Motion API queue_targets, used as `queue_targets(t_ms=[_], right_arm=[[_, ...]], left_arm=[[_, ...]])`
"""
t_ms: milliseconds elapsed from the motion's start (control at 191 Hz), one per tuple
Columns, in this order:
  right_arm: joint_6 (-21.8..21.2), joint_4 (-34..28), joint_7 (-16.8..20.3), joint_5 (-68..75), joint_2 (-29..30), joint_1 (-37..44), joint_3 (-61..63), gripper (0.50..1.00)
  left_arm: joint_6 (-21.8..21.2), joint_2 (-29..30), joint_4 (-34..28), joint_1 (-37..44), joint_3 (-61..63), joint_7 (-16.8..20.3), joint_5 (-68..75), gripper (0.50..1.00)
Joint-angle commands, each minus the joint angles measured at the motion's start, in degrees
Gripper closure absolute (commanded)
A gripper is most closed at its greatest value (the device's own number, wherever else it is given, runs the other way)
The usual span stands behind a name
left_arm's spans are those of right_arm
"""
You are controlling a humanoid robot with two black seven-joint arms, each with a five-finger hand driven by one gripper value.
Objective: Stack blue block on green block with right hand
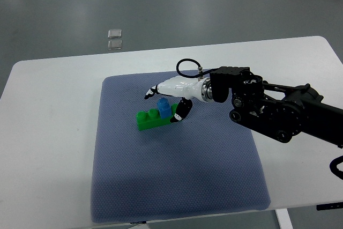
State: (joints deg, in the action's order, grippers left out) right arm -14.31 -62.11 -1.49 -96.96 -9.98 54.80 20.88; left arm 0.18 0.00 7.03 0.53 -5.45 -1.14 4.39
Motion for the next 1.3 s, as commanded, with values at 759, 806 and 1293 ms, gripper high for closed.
queue_targets(t_ms=[759, 806, 1293], right_arm=[[3.9, 2.3, -0.1, 14.7, -5.5, 7.3, 13.7, 0.587], [6.2, 3.4, -0.1, 18.3, -5.4, 6.8, 15.1, 0.587], [28.2, 12.5, -0.1, 68.2, -1.0, 1.4, 19.5, 0.587]], left_arm=[[0.0, 0.0, 0.0, 0.0, 0.0, 0.0, 0.0, 0.500], [0.0, 0.0, 0.0, 0.0, 0.0, 0.0, 0.0, 0.500], [0.0, 0.0, 0.0, 0.0, 0.0, 0.0, 0.0, 0.500]])
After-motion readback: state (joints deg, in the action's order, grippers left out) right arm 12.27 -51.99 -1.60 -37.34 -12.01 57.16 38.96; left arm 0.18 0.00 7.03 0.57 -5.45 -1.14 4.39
